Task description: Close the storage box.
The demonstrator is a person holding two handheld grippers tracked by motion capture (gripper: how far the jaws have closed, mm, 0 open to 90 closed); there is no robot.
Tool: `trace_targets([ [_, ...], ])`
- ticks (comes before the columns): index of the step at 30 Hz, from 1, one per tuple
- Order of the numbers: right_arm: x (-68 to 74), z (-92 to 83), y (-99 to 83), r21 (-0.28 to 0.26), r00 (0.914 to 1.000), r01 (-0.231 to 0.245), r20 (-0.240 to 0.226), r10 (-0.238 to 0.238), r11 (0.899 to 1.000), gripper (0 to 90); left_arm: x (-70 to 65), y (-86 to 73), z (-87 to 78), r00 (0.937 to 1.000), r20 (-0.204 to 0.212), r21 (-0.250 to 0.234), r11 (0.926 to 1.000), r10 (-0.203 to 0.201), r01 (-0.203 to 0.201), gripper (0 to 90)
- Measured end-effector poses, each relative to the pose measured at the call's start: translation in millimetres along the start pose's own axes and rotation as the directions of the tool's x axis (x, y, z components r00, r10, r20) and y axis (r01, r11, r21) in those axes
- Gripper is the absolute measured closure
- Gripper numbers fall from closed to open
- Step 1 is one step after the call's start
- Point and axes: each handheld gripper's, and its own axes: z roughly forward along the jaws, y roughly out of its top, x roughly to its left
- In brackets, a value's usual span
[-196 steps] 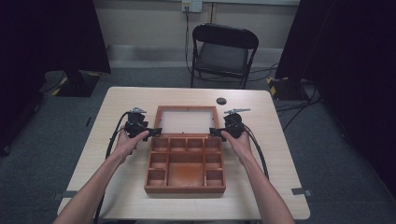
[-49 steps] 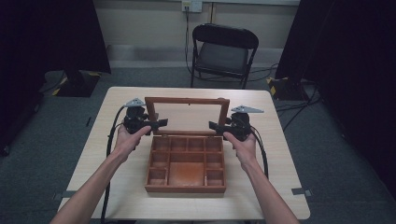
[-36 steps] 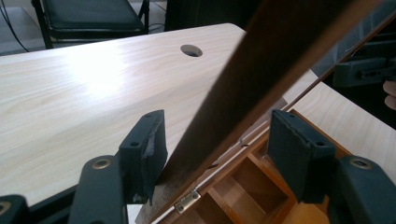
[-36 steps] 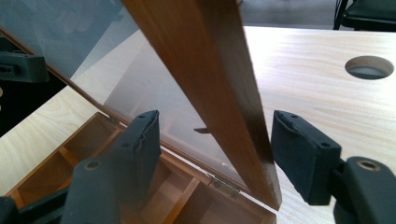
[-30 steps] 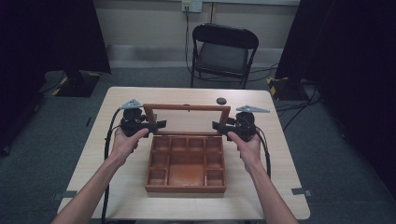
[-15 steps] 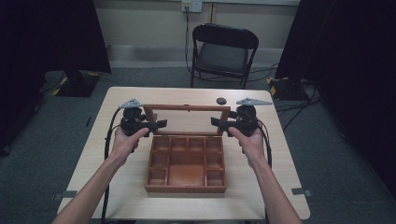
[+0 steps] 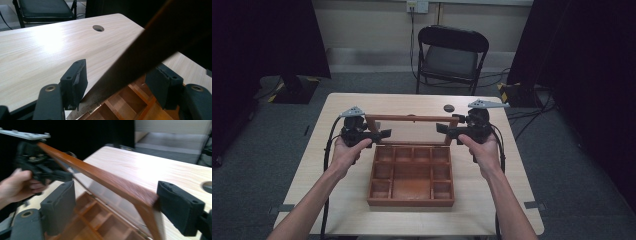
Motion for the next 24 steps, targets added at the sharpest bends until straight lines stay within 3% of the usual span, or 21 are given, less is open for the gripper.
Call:
trace_targets([
  [5,11.4,-6.6,8.9,-0.001,0.9991,0.037,-0.022,-0.037,0.999,14.6,-4.0,-2.2,-2.3,1.0,-0.005,-0.005,1.0,0.007,-0.007,34.1],
  [10,17.4,-9.7,13.0,-0.012,0.9975,0.044,-0.056,-0.044,0.999,15.3,-6.9,-5.1,-5.3,0.9999,0.005,-0.007,0.9999,0.009,-0.009,31.2],
  [19,22.0,-7.8,12.6,0.003,0.9936,0.048,-0.103,-0.047,0.999,30.2,-18.6,-16.7,-11.5,0.9991,0.005,0.007,0.9991,0.042,-0.042,24.0],
  [24,29.0,-2.7,13.0,0.043,0.9893,0.064,-0.134,-0.058,0.997,34.1,-23.1,-26.4,-13.5,0.9988,0.02,0.037,0.9983,0.044,-0.045,19.6],
])
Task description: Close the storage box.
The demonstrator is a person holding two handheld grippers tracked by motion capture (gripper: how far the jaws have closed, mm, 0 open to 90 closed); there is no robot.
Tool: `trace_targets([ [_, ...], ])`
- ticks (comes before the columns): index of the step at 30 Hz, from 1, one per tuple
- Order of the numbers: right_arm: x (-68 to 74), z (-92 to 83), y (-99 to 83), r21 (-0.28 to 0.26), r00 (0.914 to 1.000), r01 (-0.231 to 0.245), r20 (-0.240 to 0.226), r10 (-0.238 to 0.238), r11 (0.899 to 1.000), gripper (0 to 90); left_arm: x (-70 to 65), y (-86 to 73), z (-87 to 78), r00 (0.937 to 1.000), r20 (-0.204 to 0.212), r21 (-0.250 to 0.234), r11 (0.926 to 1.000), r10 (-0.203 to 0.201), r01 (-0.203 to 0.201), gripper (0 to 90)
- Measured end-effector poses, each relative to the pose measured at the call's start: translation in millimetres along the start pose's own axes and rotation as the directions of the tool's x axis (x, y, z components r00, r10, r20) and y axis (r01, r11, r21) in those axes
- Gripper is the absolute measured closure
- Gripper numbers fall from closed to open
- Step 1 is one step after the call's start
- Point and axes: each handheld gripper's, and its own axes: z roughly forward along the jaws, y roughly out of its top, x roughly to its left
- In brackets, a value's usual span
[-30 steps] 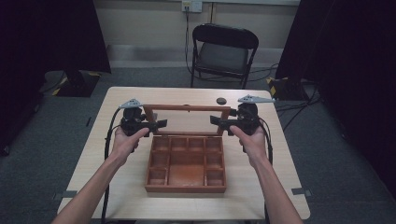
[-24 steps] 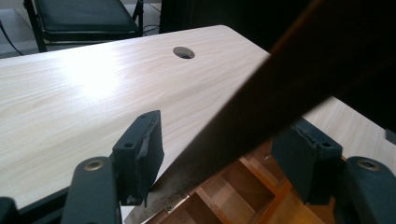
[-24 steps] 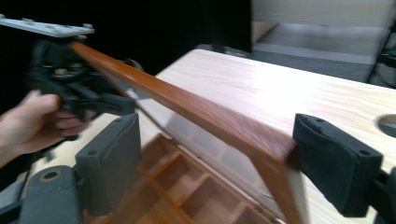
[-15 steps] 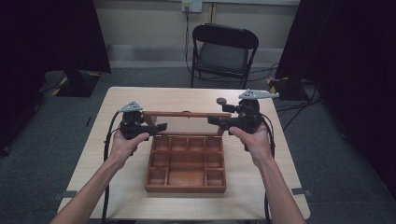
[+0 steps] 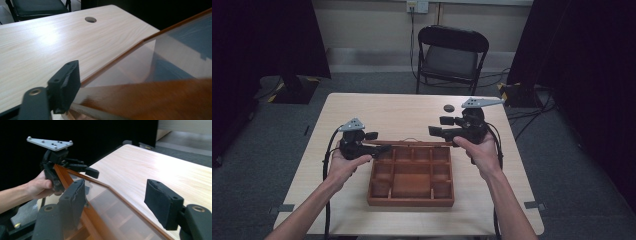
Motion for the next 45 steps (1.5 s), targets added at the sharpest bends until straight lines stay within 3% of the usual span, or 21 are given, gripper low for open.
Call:
trace_targets([
  [5,5.2,7.1,0.0,0.045,0.9984,0.033,-0.048,-0.031,0.998,41.4,-5.9,-5.9,-0.8,0.9992,-0.018,0.0,0.9993,0.037,-0.037,19.2],
  [11,7.6,12.8,-0.9,0.086,0.9932,0.058,-0.106,-0.048,0.995,55.6,-6.1,-8.2,-0.5,0.9995,-0.014,-0.007,0.9996,0.027,-0.027,19.4],
  [14,9.7,15.5,-1.6,0.119,0.9897,0.07,-0.133,-0.054,0.99,59.6,-6.8,-10.2,-1.1,0.9987,-0.012,-0.003,0.9988,0.049,-0.049,19.2],
  [19,12.8,20.7,-1.9,0.15,0.9825,0.091,-0.175,-0.064,0.984,64.2,-9.2,-13.2,-1.0,0.999,-0.015,-0.012,0.9991,0.042,-0.042,18.7],
  [22,16.2,24.1,-1.7,0.168,0.9779,0.104,-0.197,-0.07,0.98,66.9,-10.7,-15.8,-2.0,0.9975,-0.031,-0.011,0.9979,0.064,-0.064,18.6],
  [31,23.5,45.3,-3.9,0.232,0.9651,0.103,-0.259,-0.041,0.967,73.1,-12.7,-19.9,-2.4,0.9966,-0.036,-0.023,0.9969,0.075,-0.075,17.7],
  [33,24.6,49.0,-4.6,0.254,0.9658,0.108,-0.256,-0.04,0.961,73.9,-13.2,-20.0,-2.4,0.9965,-0.038,-0.024,0.9968,0.075,-0.076,17.4],
  [39,23.4,52.1,-6.1,0.268,0.963,0.089,-0.269,-0.014,0.959,76.5,-13.7,-22.3,-2.4,0.9956,-0.032,-0.03,0.9956,0.088,-0.089,16.3],
  [45,24.6,56.6,-8.4,0.307,0.9595,0.09,-0.282,0.0,0.947,76.9,-15.4,-24.0,-2.3,0.9948,-0.036,-0.033,0.9948,0.095,-0.097,16.1],
])
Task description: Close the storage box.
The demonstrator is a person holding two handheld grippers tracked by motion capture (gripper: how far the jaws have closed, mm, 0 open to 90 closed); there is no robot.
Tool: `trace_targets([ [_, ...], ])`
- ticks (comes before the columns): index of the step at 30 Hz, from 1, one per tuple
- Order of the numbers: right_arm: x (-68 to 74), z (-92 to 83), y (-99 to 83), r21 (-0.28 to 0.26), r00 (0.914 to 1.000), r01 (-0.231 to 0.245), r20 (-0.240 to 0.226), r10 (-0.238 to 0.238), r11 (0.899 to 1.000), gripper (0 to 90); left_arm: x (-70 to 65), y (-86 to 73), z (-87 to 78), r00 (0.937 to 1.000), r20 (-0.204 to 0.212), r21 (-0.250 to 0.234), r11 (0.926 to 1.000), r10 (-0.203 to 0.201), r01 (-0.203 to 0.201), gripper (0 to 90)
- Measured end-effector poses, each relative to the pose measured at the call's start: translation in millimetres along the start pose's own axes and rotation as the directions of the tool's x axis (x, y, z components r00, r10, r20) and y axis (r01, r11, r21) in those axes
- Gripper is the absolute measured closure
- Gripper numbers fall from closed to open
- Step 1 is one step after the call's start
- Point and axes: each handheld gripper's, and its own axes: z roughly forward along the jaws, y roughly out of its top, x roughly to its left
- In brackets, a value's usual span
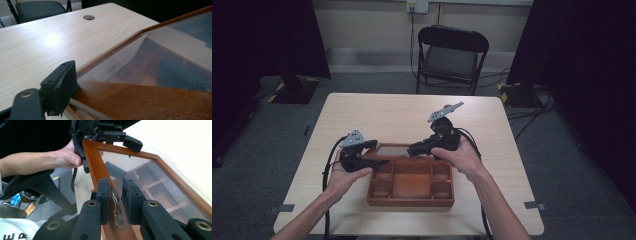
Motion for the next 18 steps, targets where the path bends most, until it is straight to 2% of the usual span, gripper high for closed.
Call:
trace_targets([
  [5,-1.3,2.5,-0.4,0.019,0.9998,-0.018,-0.011,0.018,1.0,80.4,-0.3,-1.6,-0.5,0.9998,-0.004,0.001,0.9998,0.02,-0.02,15.8],
  [13,-0.6,3.0,1.0,0.02,0.9998,-0.014,-0.01,0.014,1.0,82.2,0.3,-2.3,-0.3,1.0,0.0,-0.008,1.0,0.002,-0.002,15.8],
  [18,0.4,3.4,1.3,0.024,0.9999,-0.009,-0.008,0.009,1.0,82.3,0.3,-3.1,-2.2,0.9999,0.0,-0.009,0.9999,0.011,-0.011,16.5],
])
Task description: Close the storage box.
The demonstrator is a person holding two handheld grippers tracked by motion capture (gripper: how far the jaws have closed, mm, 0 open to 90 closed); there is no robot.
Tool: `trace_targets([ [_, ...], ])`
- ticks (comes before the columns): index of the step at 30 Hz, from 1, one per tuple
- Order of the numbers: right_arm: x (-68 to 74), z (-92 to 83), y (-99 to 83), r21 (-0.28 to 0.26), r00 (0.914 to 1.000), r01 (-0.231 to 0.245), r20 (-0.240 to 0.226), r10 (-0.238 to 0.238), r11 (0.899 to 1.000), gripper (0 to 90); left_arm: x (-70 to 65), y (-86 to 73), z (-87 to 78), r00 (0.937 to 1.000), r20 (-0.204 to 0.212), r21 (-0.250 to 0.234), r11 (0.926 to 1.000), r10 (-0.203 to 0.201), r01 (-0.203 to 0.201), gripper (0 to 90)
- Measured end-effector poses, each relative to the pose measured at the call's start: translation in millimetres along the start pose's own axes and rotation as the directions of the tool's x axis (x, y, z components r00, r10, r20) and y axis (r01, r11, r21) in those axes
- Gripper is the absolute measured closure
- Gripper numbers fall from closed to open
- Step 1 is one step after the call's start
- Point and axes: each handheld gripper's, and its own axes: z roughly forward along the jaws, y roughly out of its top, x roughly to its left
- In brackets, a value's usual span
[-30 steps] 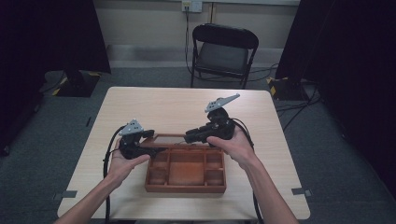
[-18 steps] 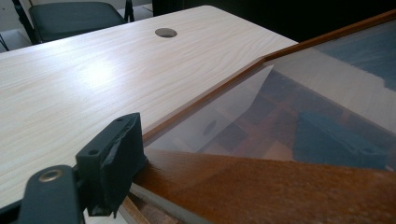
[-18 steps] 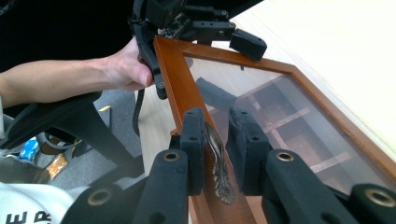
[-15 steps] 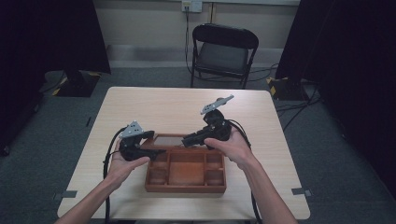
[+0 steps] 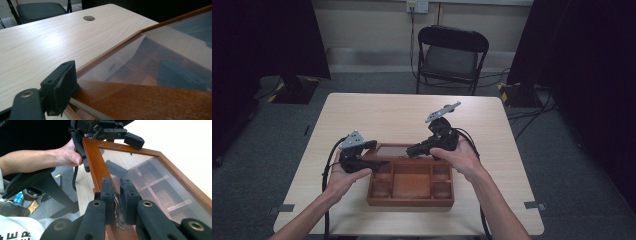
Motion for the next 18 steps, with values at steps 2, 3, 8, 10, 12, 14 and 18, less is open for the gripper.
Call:
trace_targets([
  [2,0.5,-0.1,0.1,-0.001,1.0,0.0,0.004,0.0,1.0,82.4,1.1,-0.2,-2.2,0.9999,-0.001,-0.007,0.9999,-0.013,0.013,17.5],
  [3,0.5,-0.3,0.3,-0.001,1.0,0.0,0.007,0.0,1.0,82.3,1.7,-0.2,-3.1,0.9998,0.002,-0.009,0.9997,-0.021,0.021,17.7],
  [8,0.7,-0.4,0.4,-0.001,1.0,0.001,0.007,-0.001,1.0,82.4,4.0,-2.8,-8.6,0.9996,-0.026,0.003,1.0,-0.004,0.004,17.6],
  [10,0.3,-0.5,0.4,-0.002,1.0,-0.002,0.003,0.002,1.0,82.4,6.4,-5.2,-11.8,0.9996,-0.022,0.021,0.9996,-0.017,0.017,17.5],
  [12,-0.2,-0.4,0.4,-0.002,1.0,0.0,0.001,0.0,1.0,82.4,7.7,-7.4,-15.3,0.9991,-0.031,0.017,0.9994,-0.029,0.03,17.8],
  [14,0.5,-0.3,0.5,0.0,1.0,0.002,0.006,-0.002,1.0,82.5,10.5,-8.1,-19.0,0.9986,-0.036,0.01,0.9992,-0.039,0.039,17.8],
  [18,1.0,0.1,-0.2,0.002,1.0,0.007,0.005,-0.007,1.0,82.5,15.0,-8.9,-24.5,0.9977,-0.04,0.007,0.9985,-0.055,0.055,17.8],
])
